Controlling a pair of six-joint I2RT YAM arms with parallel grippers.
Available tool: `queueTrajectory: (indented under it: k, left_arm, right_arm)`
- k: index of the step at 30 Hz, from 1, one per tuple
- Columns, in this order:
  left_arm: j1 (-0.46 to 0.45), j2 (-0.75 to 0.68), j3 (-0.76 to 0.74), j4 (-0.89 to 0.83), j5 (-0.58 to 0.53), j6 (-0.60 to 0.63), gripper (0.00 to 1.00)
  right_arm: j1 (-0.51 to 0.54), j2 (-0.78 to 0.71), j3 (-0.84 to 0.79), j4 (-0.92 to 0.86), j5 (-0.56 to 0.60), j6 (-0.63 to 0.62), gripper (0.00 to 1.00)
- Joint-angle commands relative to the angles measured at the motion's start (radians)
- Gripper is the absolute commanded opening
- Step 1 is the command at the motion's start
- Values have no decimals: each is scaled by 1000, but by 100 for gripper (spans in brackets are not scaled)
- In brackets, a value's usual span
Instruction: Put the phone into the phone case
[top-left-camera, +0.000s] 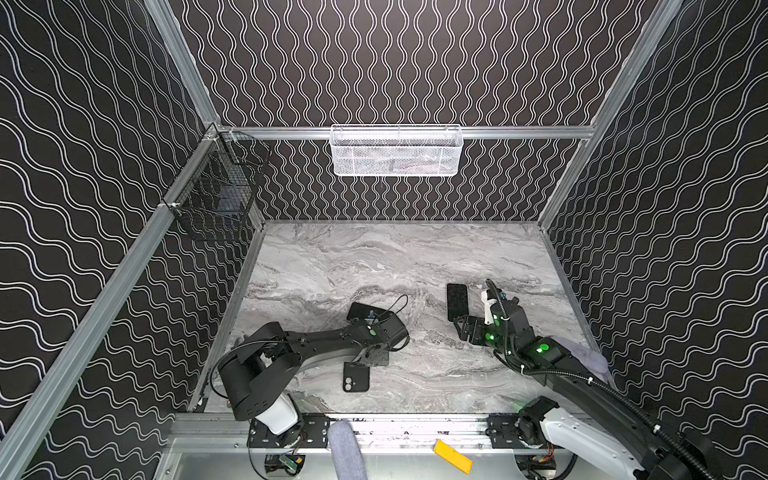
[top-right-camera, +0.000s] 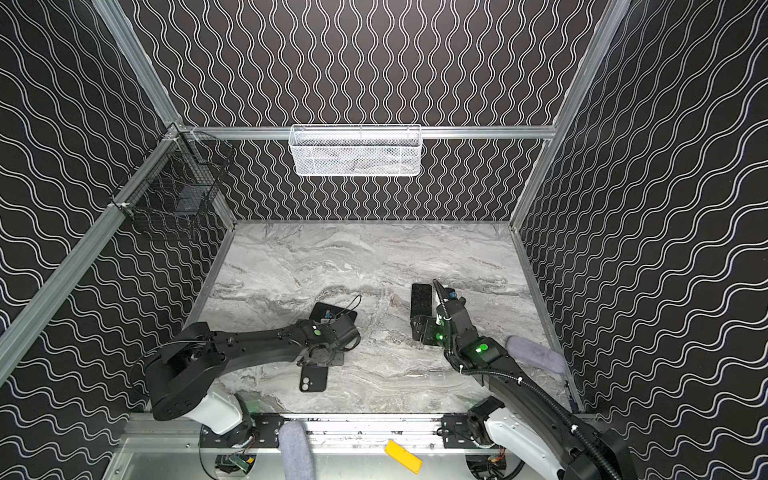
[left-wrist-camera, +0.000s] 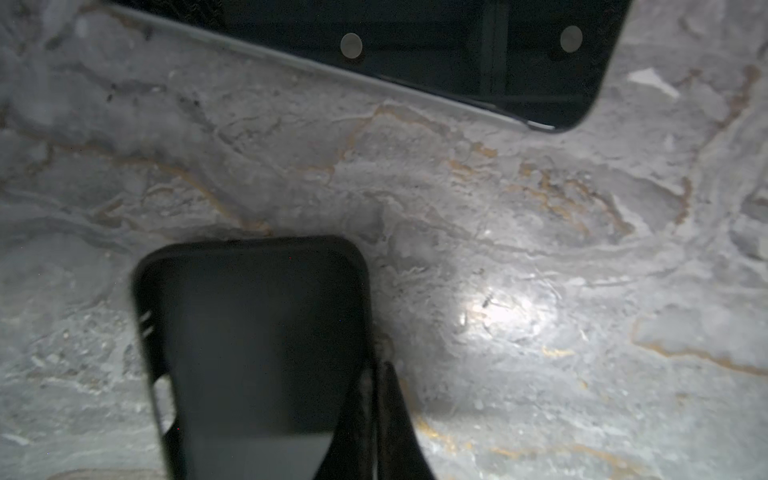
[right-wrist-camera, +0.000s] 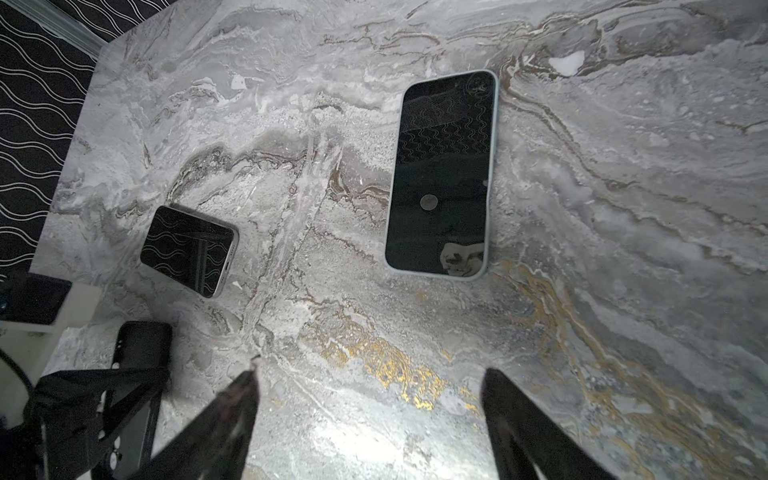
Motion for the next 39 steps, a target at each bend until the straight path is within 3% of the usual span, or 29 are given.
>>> queueTrajectory:
  k: [1, 5, 10, 14, 16, 21, 24, 32, 39]
  left_arm:
    - [-5, -7, 4, 45, 2, 83, 0]
    - [-51, -37, 61, 7, -21, 187, 0]
    - [-216, -48, 204, -49, -71, 405, 0]
    - [-337, -39, 269, -7, -59, 649, 0]
    - [-362, -35, 283, 5, -16, 752, 0]
    - [-403, -64, 276, 1, 60, 942, 0]
    - [-408, -43, 290, -44, 112, 1025, 0]
    - [-411, 117, 393, -217, 178, 1167, 0]
    - [-368, 118, 337, -160, 163, 1220, 0]
  right_arm:
    - [1, 5, 26, -31, 18, 3, 86]
    - [1, -5, 71, -64, 46, 9, 86]
    - [-6, -66, 128, -134, 178, 56, 91]
    - [-71, -106, 234, -301, 325, 129, 96]
    - [-140, -129, 282, -366, 344, 143, 97]
    - [-316, -174, 326, -408, 225, 102, 99]
    - [-365, -148, 332, -426, 157, 94, 99]
    - [-392, -85, 281, -304, -171, 7, 99]
    - [-392, -89, 277, -301, -201, 0, 100]
